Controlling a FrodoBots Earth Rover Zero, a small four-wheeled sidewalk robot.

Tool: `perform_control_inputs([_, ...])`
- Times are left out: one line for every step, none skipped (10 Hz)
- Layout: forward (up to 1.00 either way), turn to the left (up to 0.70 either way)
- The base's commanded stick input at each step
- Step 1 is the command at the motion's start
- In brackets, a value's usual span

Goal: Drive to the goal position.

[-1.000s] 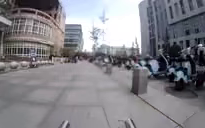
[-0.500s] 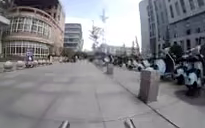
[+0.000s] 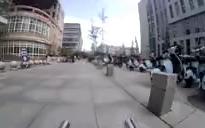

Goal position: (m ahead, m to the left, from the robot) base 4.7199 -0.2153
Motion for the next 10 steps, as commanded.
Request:
perform_control_inputs([0.7,-0.14])
perform_control_inputs([0.7,-0.14])
perform_control_inputs([0.7,-0.14])
perform_control_inputs([0.7,-0.14])
perform_control_inputs([0.7,-0.14])
perform_control_inputs([0.7,-0.14])
perform_control_inputs([0.7,-0.14])
perform_control_inputs([0.7,-0.14])
perform_control_inputs([0.7,-0.14])
perform_control_inputs([0.7,-0.14])
